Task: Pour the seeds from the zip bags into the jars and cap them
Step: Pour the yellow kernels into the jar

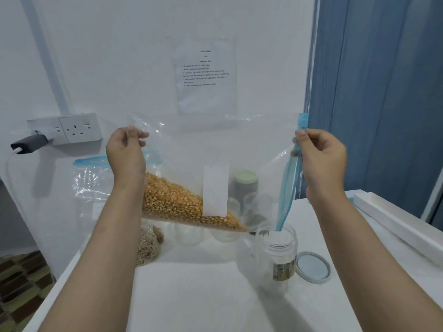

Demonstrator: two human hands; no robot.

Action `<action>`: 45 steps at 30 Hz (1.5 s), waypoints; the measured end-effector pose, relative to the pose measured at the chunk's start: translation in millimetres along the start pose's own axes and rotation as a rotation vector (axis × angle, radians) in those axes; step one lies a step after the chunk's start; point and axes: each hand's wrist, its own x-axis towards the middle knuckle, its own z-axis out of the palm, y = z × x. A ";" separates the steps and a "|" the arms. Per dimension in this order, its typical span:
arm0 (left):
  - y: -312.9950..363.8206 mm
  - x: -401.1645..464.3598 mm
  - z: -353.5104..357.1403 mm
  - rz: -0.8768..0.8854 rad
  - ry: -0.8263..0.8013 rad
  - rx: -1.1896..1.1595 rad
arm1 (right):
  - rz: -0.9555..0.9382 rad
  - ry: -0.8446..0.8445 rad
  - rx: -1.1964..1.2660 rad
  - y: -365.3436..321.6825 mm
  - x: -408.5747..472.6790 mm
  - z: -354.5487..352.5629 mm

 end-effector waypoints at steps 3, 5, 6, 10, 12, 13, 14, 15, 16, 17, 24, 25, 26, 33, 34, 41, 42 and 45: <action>-0.8 -0.6 0.4 -0.002 0.000 0.000 | 0.000 -0.002 -0.008 3.1 2.2 0.0; -1.5 -1.3 0.8 -0.002 -0.001 0.002 | 0.008 -0.001 -0.020 8.3 2.1 -0.8; -1.5 -1.8 1.5 -0.002 -0.002 0.002 | 0.007 0.004 -0.028 11.1 2.1 -1.5; -2.3 -3.2 4.3 0.001 0.003 0.000 | 0.012 0.010 -0.041 19.3 4.2 -2.9; -2.5 -2.6 5.3 0.006 0.003 -0.005 | 0.007 0.016 -0.046 21.0 5.7 -2.8; -2.5 -2.2 6.0 0.007 -0.002 -0.006 | 0.005 0.020 -0.048 22.0 6.6 -3.0; -2.6 -2.0 6.5 0.007 -0.006 -0.004 | 0.005 0.024 -0.045 22.8 6.9 -3.1; -2.9 -1.5 7.1 0.007 -0.007 -0.001 | 0.008 0.026 -0.040 23.8 7.1 -3.3; -3.2 -1.3 7.8 0.007 -0.007 0.002 | 0.012 0.027 -0.034 24.9 7.0 -3.4; -3.8 -1.2 8.7 0.008 -0.008 0.005 | 0.017 0.029 -0.033 26.6 6.6 -3.9; -3.6 -2.4 14.7 0.023 -0.004 0.014 | 0.021 0.043 -0.025 32.2 4.3 -6.5; -3.9 -2.8 15.1 0.024 -0.003 0.013 | 0.019 0.046 -0.026 32.1 4.2 -6.6; -4.1 -3.4 15.5 0.026 -0.004 0.012 | 0.017 0.050 -0.023 31.9 4.3 -6.8; 2.0 -3.0 19.6 0.038 -0.004 0.011 | 0.004 0.073 0.018 28.9 5.3 -5.1; 2.8 -2.1 20.4 0.039 -0.002 0.008 | 0.001 0.075 0.023 28.5 5.9 -5.0; 9.1 0.8 30.2 0.060 -0.011 -0.010 | -0.008 0.090 0.021 30.7 9.9 -7.7; 10.1 0.7 31.9 0.064 -0.019 -0.011 | -0.004 0.094 0.021 31.9 10.0 -8.6; 12.8 -0.5 37.3 0.075 -0.036 -0.008 | 0.008 0.105 0.026 34.4 10.4 -11.1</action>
